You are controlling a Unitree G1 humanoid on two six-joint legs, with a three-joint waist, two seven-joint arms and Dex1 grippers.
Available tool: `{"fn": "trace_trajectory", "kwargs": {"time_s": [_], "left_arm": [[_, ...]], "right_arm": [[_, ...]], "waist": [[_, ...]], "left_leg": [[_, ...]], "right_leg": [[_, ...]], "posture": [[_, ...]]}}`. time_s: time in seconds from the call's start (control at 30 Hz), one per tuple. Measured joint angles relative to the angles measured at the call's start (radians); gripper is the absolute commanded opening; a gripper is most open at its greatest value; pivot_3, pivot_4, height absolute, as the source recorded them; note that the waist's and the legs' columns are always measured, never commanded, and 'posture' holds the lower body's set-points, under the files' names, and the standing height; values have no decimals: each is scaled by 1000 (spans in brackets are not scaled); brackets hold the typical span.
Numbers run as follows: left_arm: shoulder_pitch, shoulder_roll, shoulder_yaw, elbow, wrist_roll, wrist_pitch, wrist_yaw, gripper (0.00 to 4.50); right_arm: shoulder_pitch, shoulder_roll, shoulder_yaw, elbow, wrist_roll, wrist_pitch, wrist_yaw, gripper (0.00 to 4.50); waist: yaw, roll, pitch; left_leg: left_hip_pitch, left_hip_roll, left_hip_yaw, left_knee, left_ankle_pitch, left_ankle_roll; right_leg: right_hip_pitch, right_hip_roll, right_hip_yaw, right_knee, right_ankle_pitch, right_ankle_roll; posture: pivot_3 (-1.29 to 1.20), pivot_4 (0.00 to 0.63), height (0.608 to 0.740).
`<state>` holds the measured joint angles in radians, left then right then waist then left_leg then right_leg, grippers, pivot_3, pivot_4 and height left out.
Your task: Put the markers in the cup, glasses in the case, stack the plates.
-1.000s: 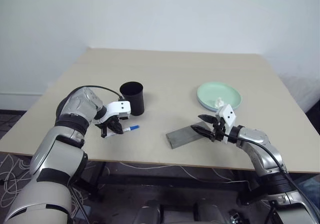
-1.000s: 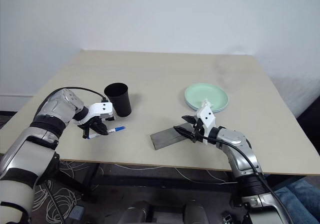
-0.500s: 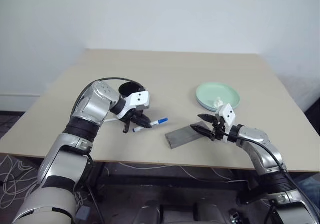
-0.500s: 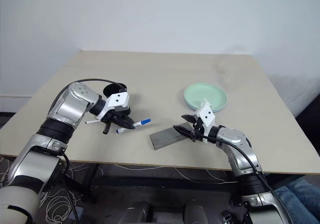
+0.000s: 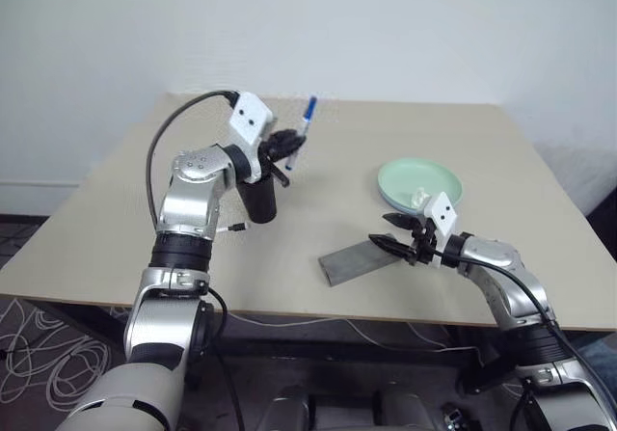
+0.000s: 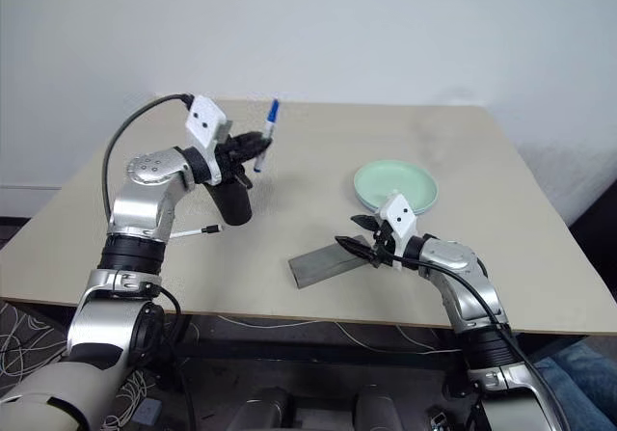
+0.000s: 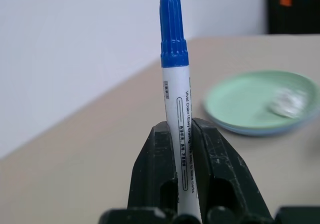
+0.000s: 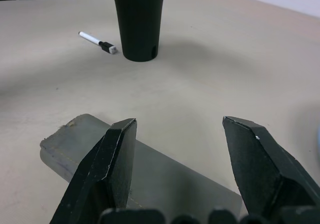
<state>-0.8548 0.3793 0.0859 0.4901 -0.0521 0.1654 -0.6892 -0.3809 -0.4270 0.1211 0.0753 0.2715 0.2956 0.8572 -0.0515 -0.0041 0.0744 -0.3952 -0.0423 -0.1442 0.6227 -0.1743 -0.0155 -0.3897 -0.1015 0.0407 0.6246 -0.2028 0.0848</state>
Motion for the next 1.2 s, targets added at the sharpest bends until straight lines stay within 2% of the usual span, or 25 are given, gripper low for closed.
{"fn": "trace_trajectory", "kwargs": {"time_s": [0.17, 0.33, 0.63, 1.07, 1.2], "left_arm": [[48, 15, 30, 45, 9, -96, 152, 57], [91, 20, 51, 63, 6, -151, 221, 57], [139, 3, 58, 92, -34, -219, 235, 57], [152, -28, 48, 134, -43, -285, 231, 57], [152, -34, 41, 156, -41, -301, 232, 1401]], "right_arm": [[-11, -16, 0, 1, 0, 7, 19, 2987], [-16, -18, 2, 7, 0, 10, 27, 2987], [-37, -15, 10, 13, 5, 16, 38, 2987], [-42, -10, -52, -71, 125, 103, 62, 2987], [-59, -27, -64, -80, 129, 103, 63, 2987]], "waist": [[1, 0, 0], [3, 0, 0], [2, -1, 0], [2, -1, 0], [2, -1, 0]], "left_leg": [[0, 0, 0, 0, 0, 0], [0, 0, 0, 0, -1, -2], [0, 0, 0, 0, -2, -4], [0, 0, 0, 0, -2, -4], [-1, 0, 0, 0, -2, -4]], "right_leg": [[0, 0, 0, 0, 0, 0], [0, 0, 0, 0, 0, 0], [0, 0, 0, 0, 0, 0], [0, 0, 0, 0, 0, 0], [0, 0, 0, 0, 0, 0]], "posture": [[0, 0, 740], [0, 0, 740], [0, 0, 740], [0, 0, 740], [0, 0, 740]]}}
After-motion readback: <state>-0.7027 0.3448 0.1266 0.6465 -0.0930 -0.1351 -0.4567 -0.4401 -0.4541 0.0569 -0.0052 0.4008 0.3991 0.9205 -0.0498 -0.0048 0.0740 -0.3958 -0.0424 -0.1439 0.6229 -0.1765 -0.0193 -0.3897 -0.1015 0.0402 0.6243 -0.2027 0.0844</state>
